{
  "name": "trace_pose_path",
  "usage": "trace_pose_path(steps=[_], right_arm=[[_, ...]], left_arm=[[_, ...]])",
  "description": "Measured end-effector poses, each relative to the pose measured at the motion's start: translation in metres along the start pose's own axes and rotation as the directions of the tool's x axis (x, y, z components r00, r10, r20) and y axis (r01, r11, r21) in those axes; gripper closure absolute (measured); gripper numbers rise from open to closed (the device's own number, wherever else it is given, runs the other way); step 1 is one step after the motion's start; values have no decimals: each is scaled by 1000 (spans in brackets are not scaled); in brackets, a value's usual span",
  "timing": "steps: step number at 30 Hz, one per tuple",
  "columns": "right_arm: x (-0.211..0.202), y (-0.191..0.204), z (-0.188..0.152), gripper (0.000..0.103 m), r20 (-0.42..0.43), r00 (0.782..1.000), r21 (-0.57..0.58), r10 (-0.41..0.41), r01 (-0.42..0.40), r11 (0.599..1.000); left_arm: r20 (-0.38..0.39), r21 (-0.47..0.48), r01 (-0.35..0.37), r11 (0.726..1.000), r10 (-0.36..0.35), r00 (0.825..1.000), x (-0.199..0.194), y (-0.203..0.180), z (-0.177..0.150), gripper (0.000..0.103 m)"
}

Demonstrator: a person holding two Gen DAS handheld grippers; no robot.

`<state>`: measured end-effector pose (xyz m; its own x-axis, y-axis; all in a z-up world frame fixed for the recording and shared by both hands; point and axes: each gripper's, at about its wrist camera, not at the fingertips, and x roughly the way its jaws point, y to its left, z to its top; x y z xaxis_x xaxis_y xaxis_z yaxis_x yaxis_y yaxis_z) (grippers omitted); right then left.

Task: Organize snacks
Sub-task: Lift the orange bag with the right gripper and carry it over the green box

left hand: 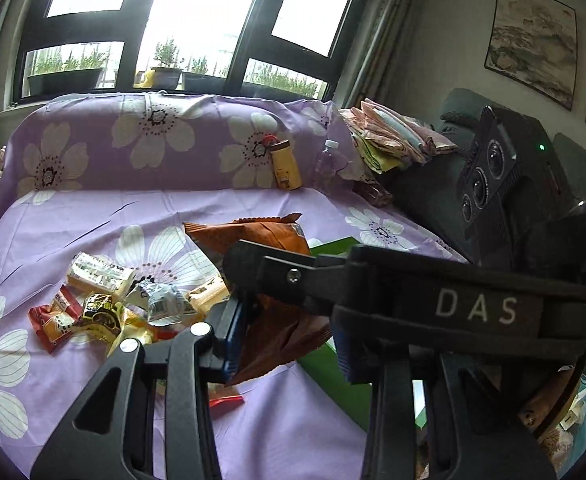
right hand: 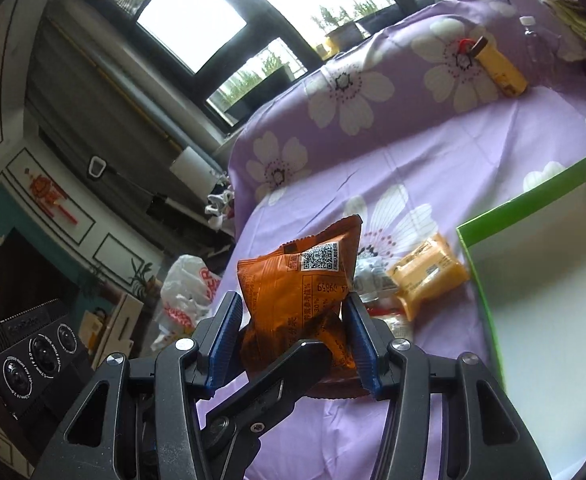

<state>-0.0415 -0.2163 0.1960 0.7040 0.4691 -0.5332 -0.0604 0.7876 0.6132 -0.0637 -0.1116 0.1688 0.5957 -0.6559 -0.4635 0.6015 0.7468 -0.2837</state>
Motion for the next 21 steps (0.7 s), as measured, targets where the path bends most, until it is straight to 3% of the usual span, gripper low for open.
trace_pose_path(steps=[13,21], right_arm=[[-47,-37,9,48,105,988,71,-117,110,991],[-61,-58,10,48,98,974,126,-202,189,974]], left_arm=[[-38,33,140,990,-139,990,35,-42,9,68],[-98,4,212,977,-211,973,59,-58,7,68]])
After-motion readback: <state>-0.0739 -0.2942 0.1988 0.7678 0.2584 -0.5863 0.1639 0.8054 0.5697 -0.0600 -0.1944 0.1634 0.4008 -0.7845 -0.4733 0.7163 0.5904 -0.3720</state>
